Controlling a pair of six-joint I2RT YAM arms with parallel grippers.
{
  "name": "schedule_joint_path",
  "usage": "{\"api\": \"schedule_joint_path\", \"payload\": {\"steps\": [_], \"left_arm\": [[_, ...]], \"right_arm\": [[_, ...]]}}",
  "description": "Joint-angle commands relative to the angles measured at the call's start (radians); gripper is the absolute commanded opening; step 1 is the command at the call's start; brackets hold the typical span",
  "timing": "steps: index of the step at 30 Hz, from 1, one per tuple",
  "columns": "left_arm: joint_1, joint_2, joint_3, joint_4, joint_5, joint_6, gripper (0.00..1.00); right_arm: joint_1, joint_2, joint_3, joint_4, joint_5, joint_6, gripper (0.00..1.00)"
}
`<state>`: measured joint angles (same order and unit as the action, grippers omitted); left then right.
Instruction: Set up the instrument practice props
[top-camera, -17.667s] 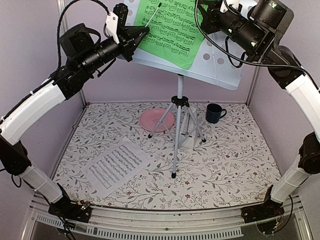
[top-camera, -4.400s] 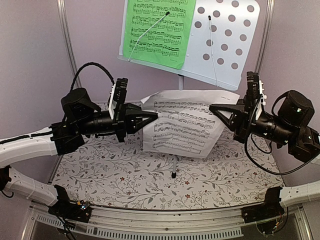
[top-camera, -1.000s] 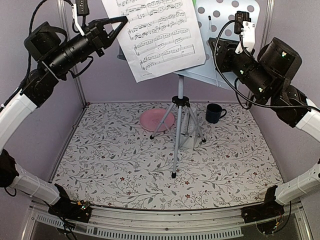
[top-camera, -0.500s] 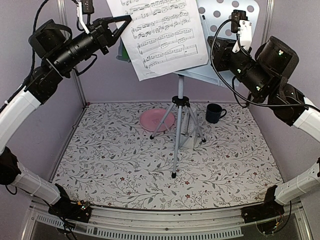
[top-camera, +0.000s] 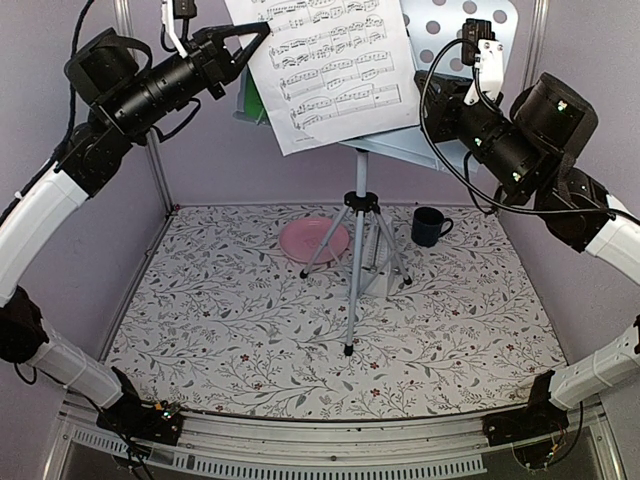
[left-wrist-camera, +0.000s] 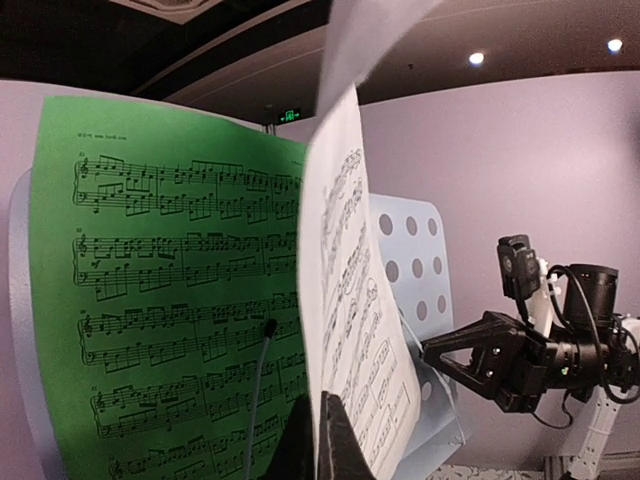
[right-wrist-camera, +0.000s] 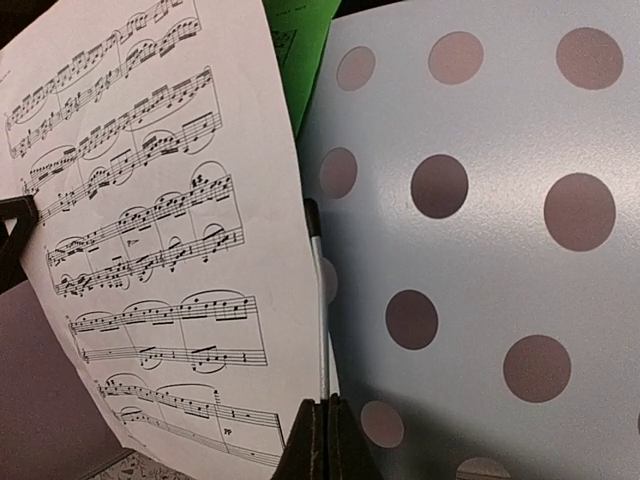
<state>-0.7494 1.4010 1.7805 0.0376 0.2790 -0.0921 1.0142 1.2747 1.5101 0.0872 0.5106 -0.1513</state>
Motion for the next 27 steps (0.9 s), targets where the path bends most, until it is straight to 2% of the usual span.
{"api": "schedule_joint_path", "payload": {"steps": [1, 8, 14, 20, 27], "left_arm": [[0.012, 0.042, 0.067, -0.035, 0.010, 0.021, 0.00], [0.012, 0.080, 0.113, -0.046, -0.002, 0.014, 0.00], [0.012, 0.016, 0.032, -0.015, -0.073, 0.025, 0.00], [0.012, -0.010, 0.018, -0.012, -0.102, 0.031, 0.00], [0.012, 0.041, 0.076, -0.028, -0.065, 0.026, 0.00]], "right_arm": [[-0.010, -0.016, -0.023, 0.075, -0.034, -0.034, 0.00], [-0.009, -0.038, -0.053, 0.113, -0.034, -0.040, 0.00], [-0.011, -0.053, -0.073, 0.139, -0.003, -0.038, 0.00], [-0.011, -0.052, -0.084, 0.151, -0.006, -0.044, 0.00], [-0.011, -0.062, -0.107, 0.167, -0.036, -0.053, 0.00]]}}
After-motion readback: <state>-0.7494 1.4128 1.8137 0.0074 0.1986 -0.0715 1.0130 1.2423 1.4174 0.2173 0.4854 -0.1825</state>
